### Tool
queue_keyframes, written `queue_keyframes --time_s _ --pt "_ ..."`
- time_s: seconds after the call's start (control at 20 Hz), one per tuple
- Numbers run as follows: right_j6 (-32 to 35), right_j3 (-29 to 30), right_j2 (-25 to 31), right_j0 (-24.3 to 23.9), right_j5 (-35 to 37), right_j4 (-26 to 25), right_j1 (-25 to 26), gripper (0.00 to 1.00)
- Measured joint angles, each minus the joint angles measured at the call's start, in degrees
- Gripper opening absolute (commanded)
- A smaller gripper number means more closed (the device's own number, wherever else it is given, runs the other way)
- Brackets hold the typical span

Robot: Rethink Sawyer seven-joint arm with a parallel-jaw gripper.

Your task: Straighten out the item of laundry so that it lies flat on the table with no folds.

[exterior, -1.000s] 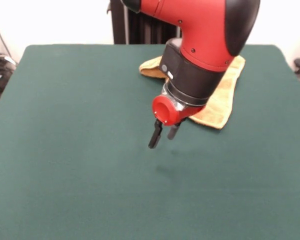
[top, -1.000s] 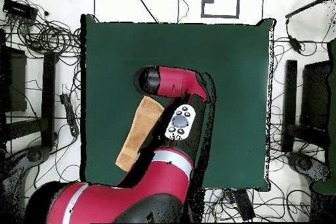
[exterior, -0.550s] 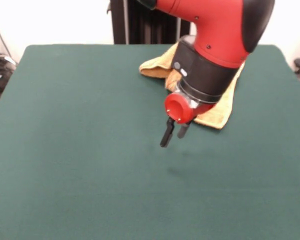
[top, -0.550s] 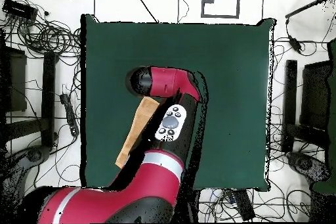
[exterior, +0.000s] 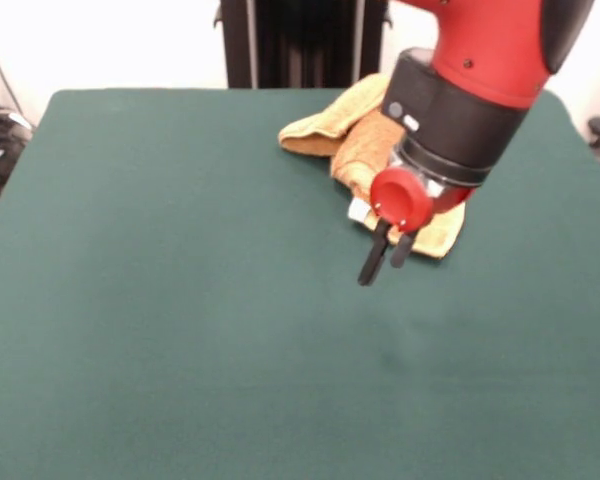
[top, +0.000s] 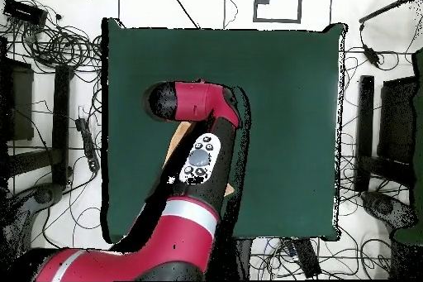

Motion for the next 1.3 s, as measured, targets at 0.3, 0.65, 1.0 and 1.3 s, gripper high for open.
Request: queue_keyframes --time_s 0.3,0.65,1.0,1.3 --pt "0.01 0.28 -0.01 0.51 0.01 0.44 -1.85 1.00" --pt "0.17 0.90 0.00 0.50 0.01 0.70 -3.32 1.00" --pt "2.67 2.77 -0.01 0.50 -0.13 0.75 -4.12 1.00" --pt "5.14 4.73 0.00 0.51 -2.17 0.75 -4.05 1.00"
